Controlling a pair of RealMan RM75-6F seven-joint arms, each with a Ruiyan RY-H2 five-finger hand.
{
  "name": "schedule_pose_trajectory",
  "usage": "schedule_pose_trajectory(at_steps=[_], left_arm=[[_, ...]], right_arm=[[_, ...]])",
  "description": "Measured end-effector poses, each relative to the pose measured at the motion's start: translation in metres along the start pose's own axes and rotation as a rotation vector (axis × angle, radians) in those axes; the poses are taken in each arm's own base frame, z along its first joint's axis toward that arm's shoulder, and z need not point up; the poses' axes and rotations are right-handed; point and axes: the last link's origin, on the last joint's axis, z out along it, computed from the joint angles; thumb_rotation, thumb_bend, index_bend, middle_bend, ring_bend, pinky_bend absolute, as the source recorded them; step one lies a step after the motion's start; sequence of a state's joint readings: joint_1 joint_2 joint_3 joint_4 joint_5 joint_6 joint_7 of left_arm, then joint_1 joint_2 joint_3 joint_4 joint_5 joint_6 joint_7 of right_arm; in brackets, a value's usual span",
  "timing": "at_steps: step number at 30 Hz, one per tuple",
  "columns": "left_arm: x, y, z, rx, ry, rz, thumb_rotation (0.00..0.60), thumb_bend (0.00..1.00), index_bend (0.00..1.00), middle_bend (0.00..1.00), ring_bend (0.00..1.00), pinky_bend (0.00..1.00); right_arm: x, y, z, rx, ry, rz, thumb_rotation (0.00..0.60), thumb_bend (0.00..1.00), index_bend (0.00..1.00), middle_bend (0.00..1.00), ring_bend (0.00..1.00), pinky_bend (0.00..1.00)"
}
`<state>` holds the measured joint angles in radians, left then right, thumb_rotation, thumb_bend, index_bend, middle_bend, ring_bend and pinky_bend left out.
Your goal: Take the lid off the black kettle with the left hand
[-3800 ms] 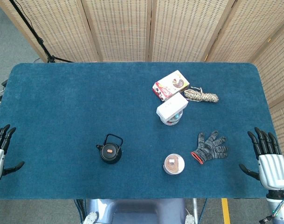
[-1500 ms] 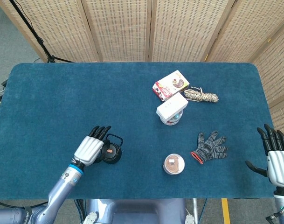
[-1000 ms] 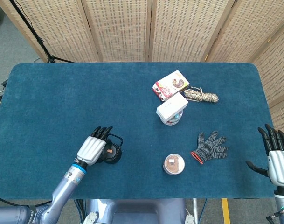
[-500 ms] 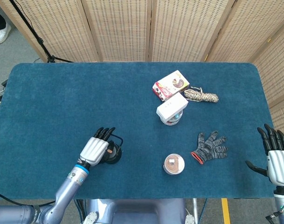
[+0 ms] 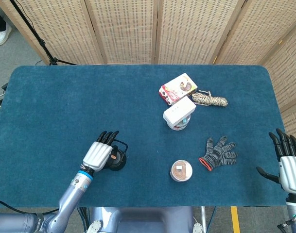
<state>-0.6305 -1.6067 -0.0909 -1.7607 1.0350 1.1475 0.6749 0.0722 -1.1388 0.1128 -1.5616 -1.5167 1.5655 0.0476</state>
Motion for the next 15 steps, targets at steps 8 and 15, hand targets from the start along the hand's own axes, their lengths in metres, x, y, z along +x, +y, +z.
schedule_pose_trajectory(at_steps=[8, 15], left_arm=[[0.0005, -0.0013, 0.0004, 0.004, 0.005, 0.006, 0.6, 0.39, 0.6, 0.0, 0.0, 0.0], [0.0052, -0.001, -0.0015, -0.001, 0.02, -0.004, 0.6, 0.39, 0.61, 0.0, 0.0, 0.0]], right_arm=[[-0.0001, 0.0002, 0.0001, -0.001, -0.001, -0.001, 0.6, 0.0, 0.0, 0.0, 0.0, 0.0], [0.0003, 0.0003, 0.0002, -0.002, 0.0, 0.0, 0.6, 0.0, 0.0, 0.0, 0.0, 0.0]])
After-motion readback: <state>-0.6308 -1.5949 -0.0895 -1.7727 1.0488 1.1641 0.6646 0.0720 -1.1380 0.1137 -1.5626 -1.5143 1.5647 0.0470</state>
